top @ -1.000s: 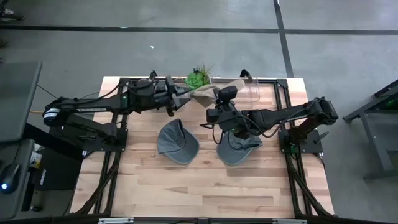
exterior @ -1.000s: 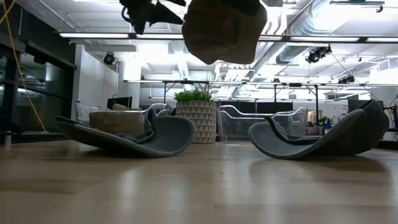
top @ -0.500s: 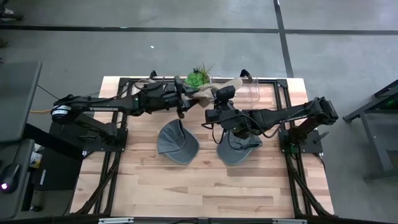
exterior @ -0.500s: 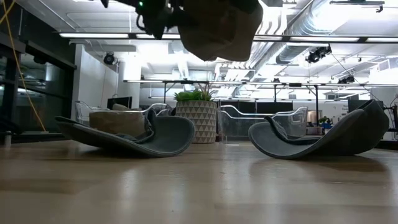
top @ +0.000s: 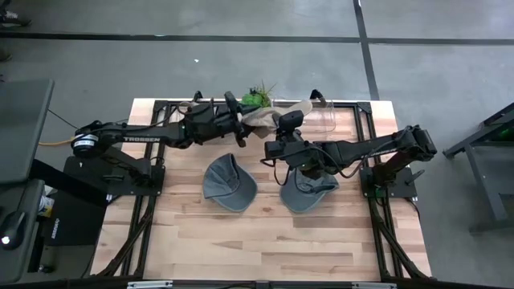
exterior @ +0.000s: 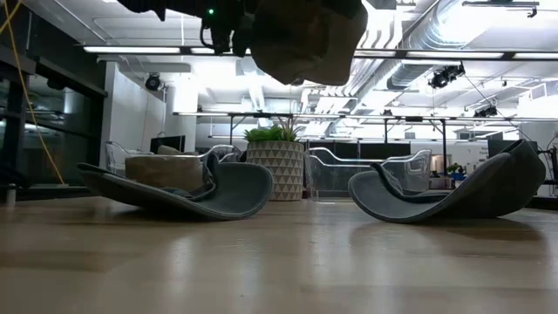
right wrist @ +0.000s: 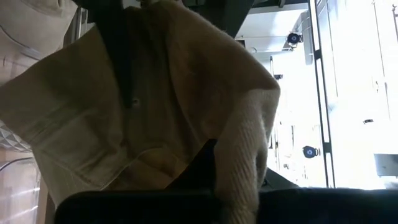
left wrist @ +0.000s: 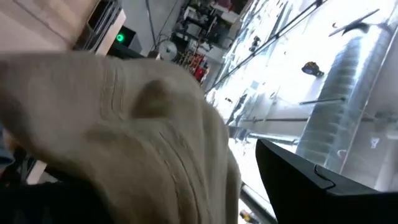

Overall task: Pick & Place hat
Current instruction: Put the brown cap into the left transparent bin

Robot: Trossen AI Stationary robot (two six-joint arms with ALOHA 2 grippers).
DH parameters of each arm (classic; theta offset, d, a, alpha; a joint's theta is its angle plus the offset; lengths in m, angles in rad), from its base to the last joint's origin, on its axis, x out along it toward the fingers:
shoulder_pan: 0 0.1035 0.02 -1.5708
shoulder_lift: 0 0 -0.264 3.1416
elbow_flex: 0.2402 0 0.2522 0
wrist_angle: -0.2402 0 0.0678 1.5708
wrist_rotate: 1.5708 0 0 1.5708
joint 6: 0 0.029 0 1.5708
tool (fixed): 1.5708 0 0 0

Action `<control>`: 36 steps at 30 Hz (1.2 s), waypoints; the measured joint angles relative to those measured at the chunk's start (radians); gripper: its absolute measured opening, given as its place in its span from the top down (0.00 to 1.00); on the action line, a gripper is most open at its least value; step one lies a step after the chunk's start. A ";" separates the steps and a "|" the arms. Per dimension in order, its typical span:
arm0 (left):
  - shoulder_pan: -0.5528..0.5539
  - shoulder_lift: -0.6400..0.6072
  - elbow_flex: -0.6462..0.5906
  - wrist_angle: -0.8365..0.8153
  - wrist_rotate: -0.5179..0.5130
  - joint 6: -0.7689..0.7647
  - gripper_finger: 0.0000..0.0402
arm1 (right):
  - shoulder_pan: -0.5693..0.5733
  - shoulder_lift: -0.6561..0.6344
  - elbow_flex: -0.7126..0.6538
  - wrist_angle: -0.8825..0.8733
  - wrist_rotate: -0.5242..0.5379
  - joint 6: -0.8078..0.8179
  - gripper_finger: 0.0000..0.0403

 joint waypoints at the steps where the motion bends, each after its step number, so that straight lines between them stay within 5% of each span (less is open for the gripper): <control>1: 0.000 0.000 0.000 0.000 -0.009 -0.004 0.46 | 0.000 0.000 0.000 0.000 0.000 0.000 1.00; 13: 0.013 0.000 0.000 0.000 0.015 0.105 0.96 | 0.000 0.000 0.000 0.000 0.001 0.000 1.00; 29: 0.012 0.000 0.000 0.004 0.020 0.180 1.00 | 0.000 0.000 0.000 0.000 0.005 0.009 0.96; 36: 0.012 -0.001 0.000 0.004 0.019 0.192 1.00 | 0.004 0.000 0.000 0.000 0.005 0.070 0.86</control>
